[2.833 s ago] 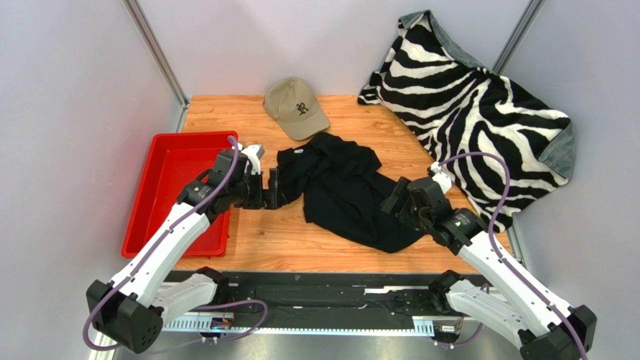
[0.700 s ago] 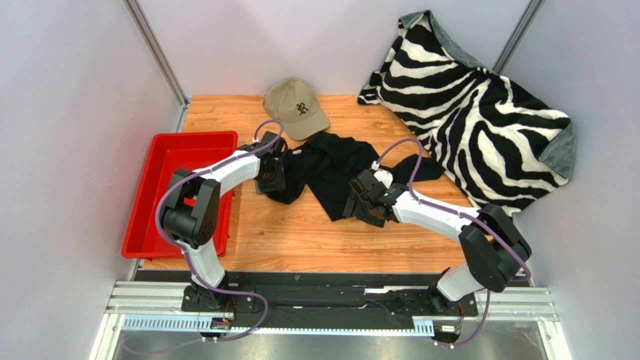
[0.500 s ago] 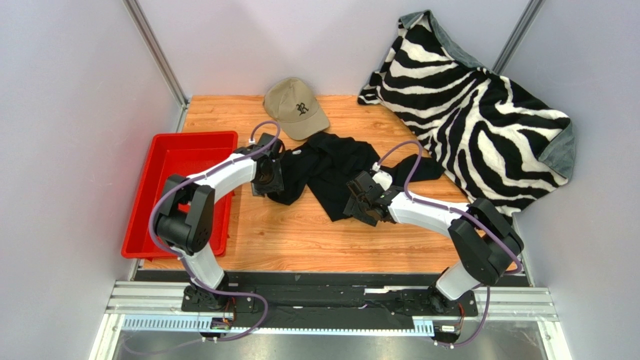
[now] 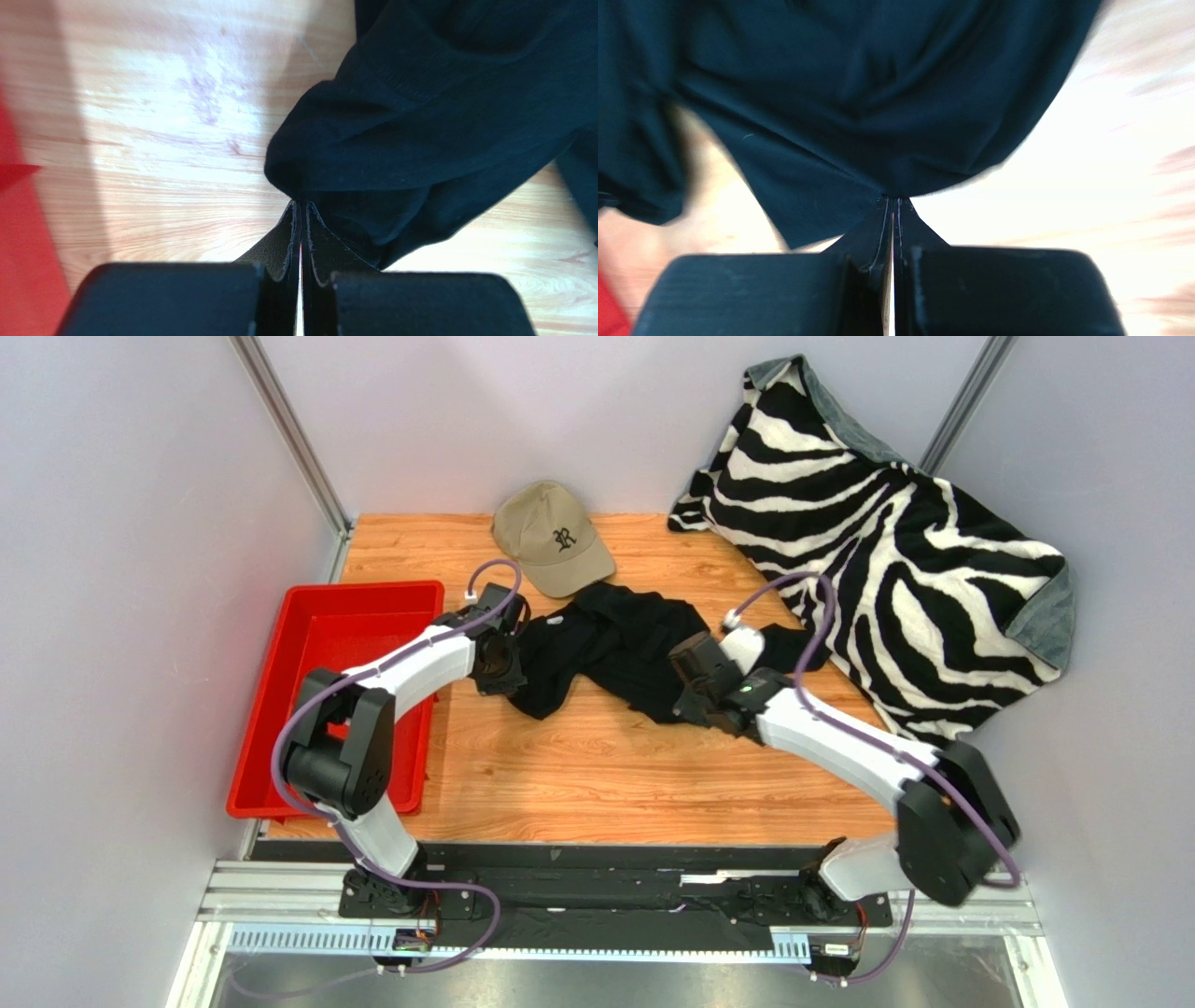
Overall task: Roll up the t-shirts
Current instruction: Pick up the T-shirt from the center of the board.
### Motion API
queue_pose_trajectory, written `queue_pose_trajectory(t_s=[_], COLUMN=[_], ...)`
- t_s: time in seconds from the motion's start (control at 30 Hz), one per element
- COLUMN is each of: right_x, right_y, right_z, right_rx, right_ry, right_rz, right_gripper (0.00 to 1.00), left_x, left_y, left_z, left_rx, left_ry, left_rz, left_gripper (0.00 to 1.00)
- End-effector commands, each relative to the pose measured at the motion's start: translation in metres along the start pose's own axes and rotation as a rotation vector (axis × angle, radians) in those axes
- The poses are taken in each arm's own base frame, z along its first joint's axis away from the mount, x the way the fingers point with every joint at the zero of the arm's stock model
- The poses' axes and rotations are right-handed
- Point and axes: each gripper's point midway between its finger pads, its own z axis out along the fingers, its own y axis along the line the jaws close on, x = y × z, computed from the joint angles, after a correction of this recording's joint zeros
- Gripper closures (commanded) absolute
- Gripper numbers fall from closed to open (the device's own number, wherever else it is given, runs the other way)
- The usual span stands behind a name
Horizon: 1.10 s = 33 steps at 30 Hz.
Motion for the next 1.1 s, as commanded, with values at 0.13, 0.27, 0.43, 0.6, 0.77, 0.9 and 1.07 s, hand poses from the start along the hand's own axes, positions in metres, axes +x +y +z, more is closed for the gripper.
queue_pose_trajectory(t_s=[0.13, 0.27, 0.43, 0.6, 0.77, 0.9, 1.07], right_x=[-0.116, -0.155, -0.176, -0.176, -0.157, -0.148, -0.14], right_y=[-0.052, -0.076, -0.097, -0.105, -0.12, -0.13, -0.134], right_z=[-0.097, -0.131, -0.135, -0.095, -0.072, -0.061, -0.058], right_rx=[0.014, 0.032, 0.073, 0.115, 0.171, 0.201, 0.196], right_ry=[-0.287, -0.35, -0.329, -0.213, -0.136, -0.113, -0.104], right_rz=[0.021, 0.049, 0.043, 0.036, 0.03, 0.034, 0.038], right_gripper=[1.0, 1.0, 1.0, 1.0, 1.0, 1.0, 1.0], left_x=[-0.094, -0.109, -0.124, -0.117, -0.054, 0.013, 0.075], left_y=[0.009, 0.017, 0.022, -0.011, -0.062, -0.115, -0.164], left_z=[-0.132, -0.188, -0.22, -0.187, -0.149, -0.139, -0.119], left_rx=[0.008, 0.024, 0.031, 0.147, 0.398, 0.468, 0.471], left_ry=[-0.405, -0.522, -0.596, -0.444, -0.249, -0.155, -0.064], left_rz=[0.092, 0.104, 0.08, 0.098, 0.134, 0.286, 0.418], left_gripper=[1.0, 1.0, 1.0, 1.0, 0.7, 0.5, 0.37])
